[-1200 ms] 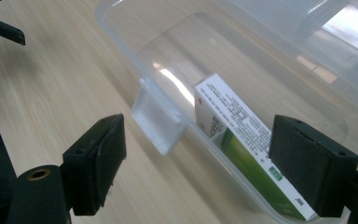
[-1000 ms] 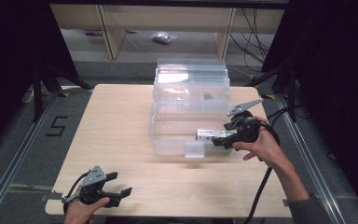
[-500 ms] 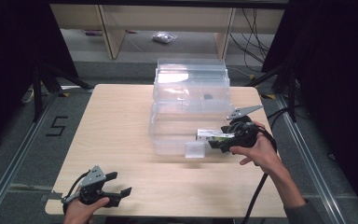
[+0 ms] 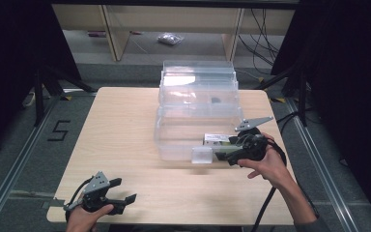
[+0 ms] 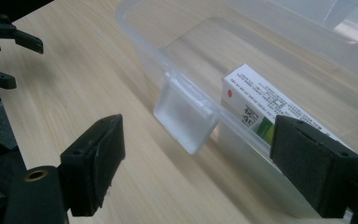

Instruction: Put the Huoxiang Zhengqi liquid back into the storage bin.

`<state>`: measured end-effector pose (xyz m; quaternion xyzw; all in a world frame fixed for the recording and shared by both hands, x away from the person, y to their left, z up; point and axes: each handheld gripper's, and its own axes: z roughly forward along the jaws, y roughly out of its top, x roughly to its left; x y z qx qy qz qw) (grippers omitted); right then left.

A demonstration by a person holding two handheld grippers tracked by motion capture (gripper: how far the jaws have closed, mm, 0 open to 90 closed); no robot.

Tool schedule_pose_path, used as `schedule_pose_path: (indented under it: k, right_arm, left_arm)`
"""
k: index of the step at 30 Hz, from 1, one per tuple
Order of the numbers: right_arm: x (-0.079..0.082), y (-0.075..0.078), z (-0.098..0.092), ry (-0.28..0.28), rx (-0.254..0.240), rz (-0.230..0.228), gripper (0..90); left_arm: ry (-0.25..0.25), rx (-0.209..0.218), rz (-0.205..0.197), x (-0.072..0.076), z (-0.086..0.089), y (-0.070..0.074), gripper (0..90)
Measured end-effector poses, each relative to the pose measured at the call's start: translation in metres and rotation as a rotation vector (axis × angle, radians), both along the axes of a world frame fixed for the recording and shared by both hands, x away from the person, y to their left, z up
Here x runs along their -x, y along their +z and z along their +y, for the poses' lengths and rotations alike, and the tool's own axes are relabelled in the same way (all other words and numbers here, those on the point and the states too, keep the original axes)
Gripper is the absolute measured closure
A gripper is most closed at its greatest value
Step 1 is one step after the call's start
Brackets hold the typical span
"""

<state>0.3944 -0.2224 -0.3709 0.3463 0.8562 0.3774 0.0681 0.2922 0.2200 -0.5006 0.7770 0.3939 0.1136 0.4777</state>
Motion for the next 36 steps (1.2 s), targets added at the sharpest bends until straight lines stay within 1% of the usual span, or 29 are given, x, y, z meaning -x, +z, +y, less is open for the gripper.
schedule_pose_path:
  k: [1, 4, 5, 6, 7, 8, 9, 10, 11, 12, 13, 14, 16, 18, 19, 20, 21, 23, 24, 25, 26, 27, 28, 29, 30, 33, 34, 35, 36]
  right_arm:
    - [0.001, -0.002, 0.0, 0.004, -0.001, -0.02, 18.5]
    - [0.003, -0.004, 0.001, 0.006, -0.008, -0.019, 17.5]
    - [0.004, -0.004, 0.001, 0.0, -0.008, -0.011, 17.4]
    - [0.004, -0.006, 0.001, 0.009, -0.016, -0.027, 17.3]
    - [0.005, -0.008, 0.002, -0.004, -0.031, -0.039, 17.4]
    - [0.005, -0.008, 0.002, -0.004, -0.031, -0.039, 17.4]
    - [0.007, -0.009, 0.001, -0.005, -0.03, -0.024, 17.0]
    - [0.007, -0.01, 0.0, -0.001, -0.029, -0.028, 17.0]
    - [0.009, -0.012, 0.0, -0.013, -0.054, -0.026, 16.9]
    - [0.01, -0.012, -0.001, -0.006, -0.051, -0.021, 16.9]
    - [0.012, -0.013, 0.0, -0.015, -0.051, -0.004, 16.5]
    - [0.012, -0.013, 0.0, -0.015, -0.051, -0.004, 16.5]
    - [0.014, -0.016, 0.0, -0.012, -0.049, -0.01, 16.4]
    - [0.016, -0.019, 0.0, 0.007, -0.05, -0.021, 16.4]
    - [0.019, -0.021, 0.002, -0.007, -0.057, -0.013, 16.2]
    - [0.019, -0.021, 0.002, -0.007, -0.057, -0.013, 16.2]
    - [0.018, -0.022, 0.001, 0.012, -0.05, -0.026, 16.2]
    - [0.021, -0.026, 0.003, 0.013, -0.056, -0.025, 16.3]
    - [0.021, -0.028, 0.003, 0.029, -0.048, -0.024, 16.3]
    - [0.023, -0.029, 0.004, 0.021, -0.056, -0.012, 16.3]
    - [0.023, -0.029, 0.004, 0.021, -0.056, -0.012, 16.3]
    - [0.023, -0.032, 0.003, 0.029, -0.042, -0.029, 16.3]
    - [0.025, -0.033, 0.004, 0.02, -0.049, -0.004, 16.3]
    - [0.024, -0.035, 0.004, 0.027, -0.046, -0.022, 16.3]
    - [0.025, -0.035, 0.005, 0.029, -0.046, 0.002, 16.3]
    - [0.028, -0.038, 0.006, 0.009, -0.045, 0.02, 16.3]
    - [0.028, -0.039, 0.005, 0.006, -0.05, 0.012, 16.3]
    - [0.027, -0.04, 0.004, 0.015, -0.044, -0.01, 16.2]
    - [0.027, -0.04, 0.004, 0.015, -0.044, -0.01, 16.2]
  left_arm:
    - [-0.002, 0.001, 0.0, 0.0, 0.0, 0.0, 14.9]
    - [-0.008, 0.006, 0.0, -0.001, 0.0, -0.001, 14.9]
    - [-0.008, 0.006, 0.0, -0.001, 0.0, -0.001, 15.0]
    - [-0.008, 0.006, -0.001, -0.001, 0.0, -0.001, 14.9]
    - [-0.008, 0.006, -0.001, -0.001, 0.0, -0.001, 14.9]
    - [-0.008, 0.005, 0.0, -0.001, 0.0, -0.001, 14.9]
    - [-0.008, 0.006, 0.001, -0.001, 0.0, -0.001, 14.9]
    - [-0.009, 0.005, 0.002, -0.001, 0.0, -0.001, 14.9]
    - [-0.008, 0.007, 0.002, -0.001, 0.0, -0.001, 14.9]
    - [-0.008, 0.007, 0.002, -0.001, 0.0, -0.001, 14.9]
    - [-0.009, 0.005, 0.001, -0.001, 0.0, -0.001, 14.9]
    - [-0.009, 0.005, 0.001, -0.001, 0.0, -0.001, 14.9]
    - [-0.009, 0.005, 0.002, -0.001, 0.0, -0.001, 14.9]
    - [-0.007, 0.005, 0.002, -0.001, -0.001, -0.001, 14.9]
    - [-0.01, 0.012, 0.001, -0.001, -0.001, -0.001, 14.9]
    - [-0.01, 0.012, 0.001, -0.001, -0.001, -0.001, 14.9]
    - [-0.01, 0.008, 0.003, -0.001, -0.001, -0.001, 14.9]
    - [-0.006, 0.003, 0.002, -0.001, -0.001, -0.001, 14.9]
    - [-0.006, 0.003, 0.002, -0.001, -0.001, -0.001, 14.9]
    - [-0.006, 0.004, 0.001, -0.001, -0.001, -0.001, 14.9]
    - [-0.006, 0.004, 0.001, -0.001, -0.001, -0.001, 14.9]
    - [-0.011, 0.009, 0.003, -0.001, -0.001, -0.001, 14.9]
    - [-0.014, 0.008, 0.002, -0.001, -0.001, -0.001, 14.9]
    - [-0.016, 0.006, 0.001, -0.001, -0.001, -0.001, 14.9]
    - [-0.016, 0.006, 0.001, -0.001, -0.001, -0.001, 14.9]
    - [-0.013, 0.007, 0.002, 0.0, -0.001, -0.001, 14.9]
    - [-0.013, 0.007, 0.002, 0.0, -0.001, -0.001, 14.9]
    - [-0.014, 0.007, 0.003, -0.001, -0.001, -0.001, 14.9]
    - [-0.014, 0.007, 0.003, -0.001, -0.001, -0.001, 14.9]
